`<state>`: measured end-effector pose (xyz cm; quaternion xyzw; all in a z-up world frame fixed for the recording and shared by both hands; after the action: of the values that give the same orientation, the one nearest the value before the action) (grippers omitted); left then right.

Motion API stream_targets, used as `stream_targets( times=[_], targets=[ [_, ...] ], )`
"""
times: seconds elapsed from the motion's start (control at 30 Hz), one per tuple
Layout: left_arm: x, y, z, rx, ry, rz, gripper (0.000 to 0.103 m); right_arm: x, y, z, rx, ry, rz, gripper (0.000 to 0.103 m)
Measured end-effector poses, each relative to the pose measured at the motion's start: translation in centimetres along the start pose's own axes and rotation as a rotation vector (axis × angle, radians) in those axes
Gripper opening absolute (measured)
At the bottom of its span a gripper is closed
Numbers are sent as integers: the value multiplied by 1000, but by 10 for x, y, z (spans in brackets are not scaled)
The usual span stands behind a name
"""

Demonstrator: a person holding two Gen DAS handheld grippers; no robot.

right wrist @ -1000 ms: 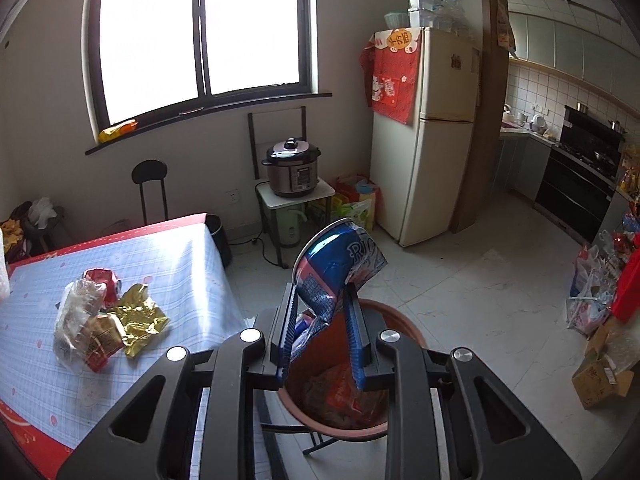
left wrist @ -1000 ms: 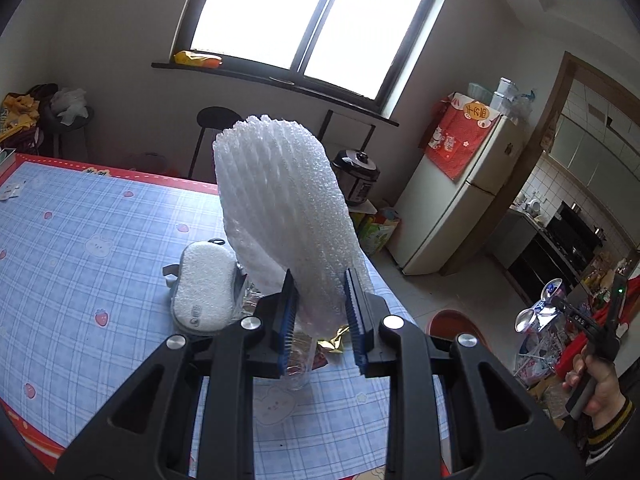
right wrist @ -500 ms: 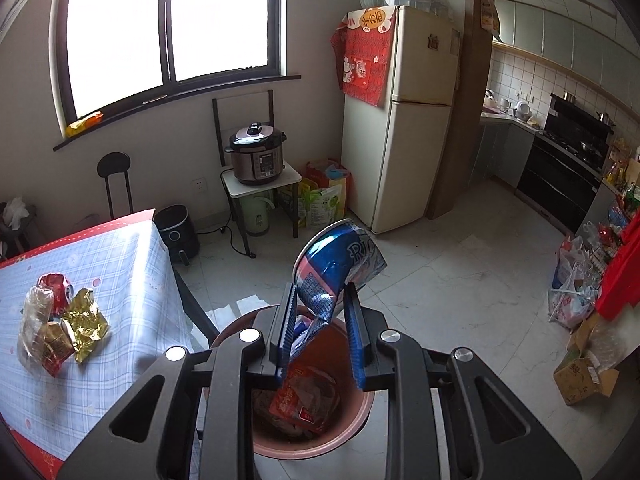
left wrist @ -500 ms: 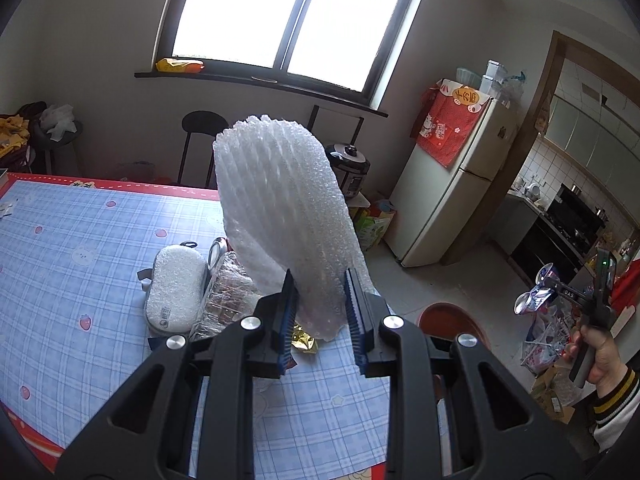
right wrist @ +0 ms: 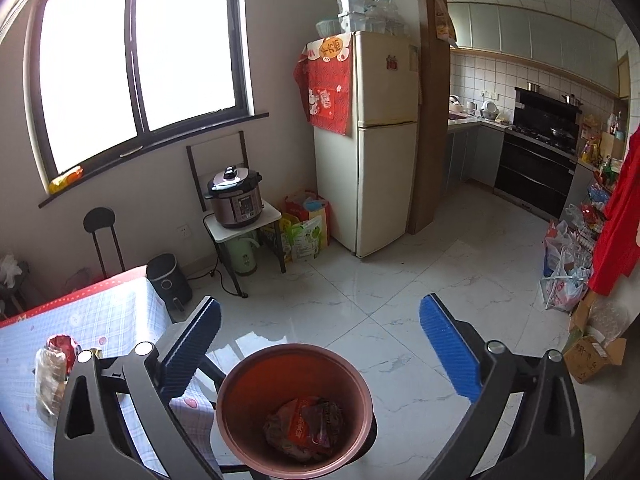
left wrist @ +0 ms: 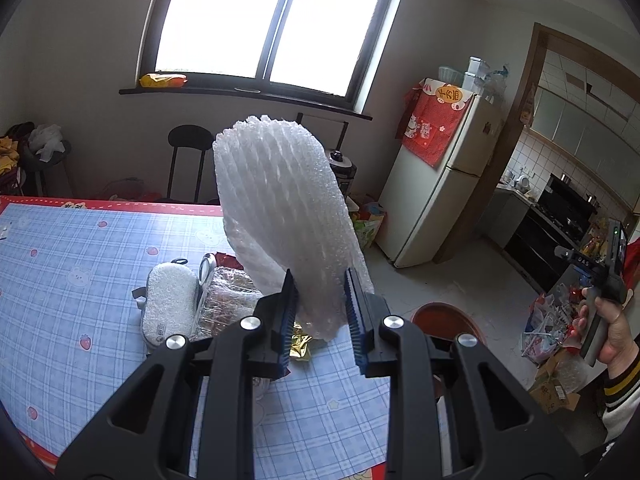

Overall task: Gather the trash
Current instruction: 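Carry the white foam netting over the bucket and open the left tool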

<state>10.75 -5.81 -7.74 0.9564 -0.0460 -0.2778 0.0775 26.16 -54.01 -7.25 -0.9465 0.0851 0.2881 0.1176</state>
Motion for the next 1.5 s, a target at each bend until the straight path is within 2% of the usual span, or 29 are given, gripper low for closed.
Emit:
stream_targets(
  times=[0.17,0.4,0.57,0.87,1.13,1.37,1.4,1.43,1.47,1.5],
  targets=[
    [7,24,-15,62,11,77,27,-35,8,1,19,31,18,98],
    [28,78,-29,150,6,229,27,-78,30,8,43,66,65,98],
    [51,122,-29,195,-25,333,27,-94,53,14,59,62,135,98],
    [99,206,-20,263,-93,477,27,-106,100,28,103,38,237,98],
    [142,272,-12,300,-133,547,27,-113,141,39,157,32,295,98],
    [192,315,-3,320,-183,548,28,-116,172,52,192,13,335,98],
    [199,320,-1,326,-188,546,29,-116,176,54,198,11,339,98],
    [206,325,1,332,-191,552,40,-117,178,55,203,8,343,98],
    [212,329,2,335,-194,561,62,-118,181,57,207,5,348,98],
    [217,331,3,334,-195,560,72,-118,183,59,211,2,352,98]
  ],
)
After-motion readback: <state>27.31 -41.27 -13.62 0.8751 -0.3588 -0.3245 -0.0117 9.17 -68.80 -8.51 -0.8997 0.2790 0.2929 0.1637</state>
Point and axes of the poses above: each gripper's, at about its wrist camera, not at the fingertips, and x roughly the way its jaws point, y to its right, z to its underside, the point moved 2 cm from there along x, roughly the way its jaws point, and after that the axes turned 6 degrees about x, right-handed, at the moved point
